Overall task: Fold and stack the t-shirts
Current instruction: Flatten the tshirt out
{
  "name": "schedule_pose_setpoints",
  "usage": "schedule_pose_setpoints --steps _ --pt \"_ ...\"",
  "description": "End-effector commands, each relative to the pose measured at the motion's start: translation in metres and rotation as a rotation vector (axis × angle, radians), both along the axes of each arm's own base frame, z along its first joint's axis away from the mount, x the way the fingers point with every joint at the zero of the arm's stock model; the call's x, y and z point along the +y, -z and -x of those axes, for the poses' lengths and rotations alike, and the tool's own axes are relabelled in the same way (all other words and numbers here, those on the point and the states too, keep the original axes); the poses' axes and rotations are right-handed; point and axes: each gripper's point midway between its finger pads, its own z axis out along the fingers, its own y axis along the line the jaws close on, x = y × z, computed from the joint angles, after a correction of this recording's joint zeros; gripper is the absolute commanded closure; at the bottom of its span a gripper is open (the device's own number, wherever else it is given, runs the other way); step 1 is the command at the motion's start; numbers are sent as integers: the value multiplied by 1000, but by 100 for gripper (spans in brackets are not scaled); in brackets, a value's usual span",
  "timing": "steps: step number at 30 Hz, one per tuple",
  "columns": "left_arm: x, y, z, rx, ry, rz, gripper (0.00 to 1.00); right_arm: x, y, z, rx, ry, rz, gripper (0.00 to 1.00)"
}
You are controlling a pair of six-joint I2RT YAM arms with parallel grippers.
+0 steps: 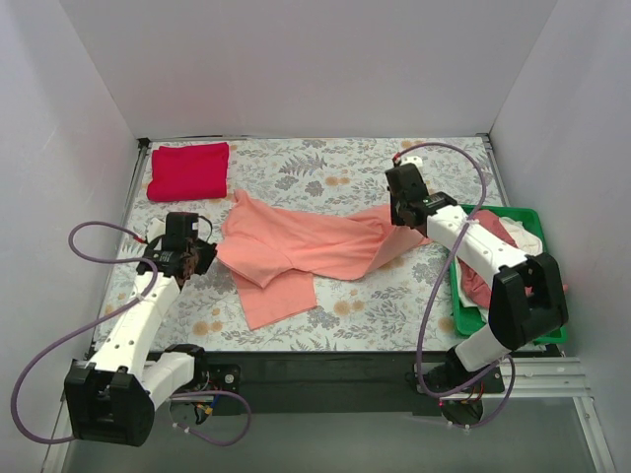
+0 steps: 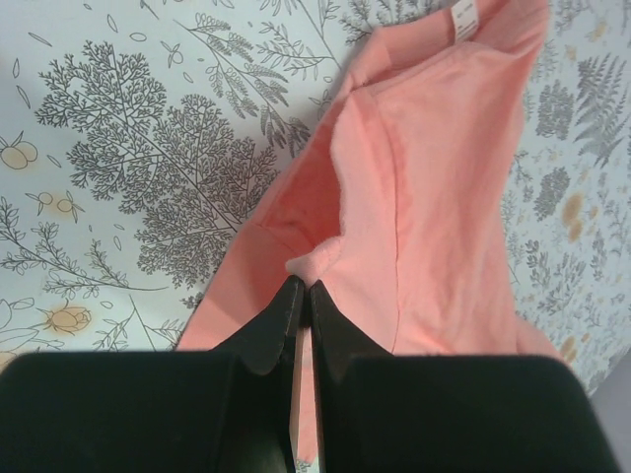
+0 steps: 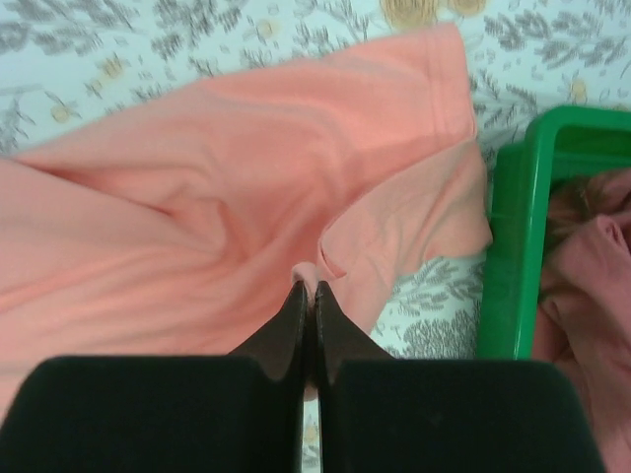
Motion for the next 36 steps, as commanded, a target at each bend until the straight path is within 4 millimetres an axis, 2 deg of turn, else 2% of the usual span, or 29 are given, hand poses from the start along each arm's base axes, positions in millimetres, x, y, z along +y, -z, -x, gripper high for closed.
schedule_pose_setpoints --steps 1,2,3,5,6,8,9,11,12,14,15,16,18,19,21,22,23,25,26,28,29,31,32,33,34,36 --pt "2 -30 -2 -68 0 -2 100 -7 -3 14 -33 20 -38 99" --pt "2 -43 -6 -98 -3 -2 100 -10 -11 15 -57 32 -40 99" --pt "2 -53 -5 -121 -6 0 100 -16 -32 18 -114 44 -49 99" --pt "3 -72 -7 -172 -7 0 100 -20 -56 21 -180 51 -65 99" --pt "3 -91 -8 -226 -8 7 100 -24 -81 25 -245 56 -87 99" --pt "3 -113 -9 -286 -11 15 100 -29 -107 31 -310 51 -100 99" --pt "3 -135 -11 -344 -13 20 100 -34 -133 36 -378 59 -126 99" --pt "3 -162 -8 -418 -7 26 100 -39 -160 44 -445 51 -142 99" --pt "3 -191 -9 -489 -6 32 100 -45 -186 53 -510 57 -169 99" --pt "3 -226 -3 -577 -2 40 100 -50 -212 63 -568 50 -188 99" --pt "3 -244 -1 -622 8 34 100 -54 -238 72 -628 49 -216 99" --pt "4 -277 5 -704 12 35 100 -58 -251 78 -656 47 -228 99" --pt "8 -313 17 -798 9 16 100 -61 -276 92 -707 21 -250 99" --pt "11 -346 30 -878 3 11 100 -63 -298 100 -749 15 -274 99" --pt "15 -383 47 -984 3 -8 100 -70 -323 116 -800 5 -293 99" --pt "17 -397 55 -1023 9 -26 100 -75 -346 126 -852 6 -313 99" --pt "19 -421 70 -1091 5 -26 100 -78 -355 132 -872 6 -321 99" --pt "22 -445 85 -1164 1 -52 100 -83 -375 147 -913 -9 -344 99" --pt "25 -467 100 -1222 -8 -59 100 -86 -394 158 -956 -19 -369 99" --pt "26 -487 106 -1258 0 -88 100 -83 -410 172 -989 -74 -398 99" --pt "28 -509 123 -1314 6 -118 100 -85 -426 184 -1026 -92 -422 99" --pt "27 -528 128 -1350 18 -137 100 -80 -436 195 -1035 -147 -445 99" --pt "28 -538 132 -1370 21 -166 100 -83 -448 206 -1066 -162 -463 99" --pt "32 -558 152 -1431 6 -172 100 -80 -453 211 -1073 -190 -473 99" --pt "33 -563 149 -1436 -4 -180 100 -80 -457 218 -1083 -204 -485 99" --pt "40 -584 170 -1507 -39 -199 100 -81 -467 231 -1113 -231 -512 99"
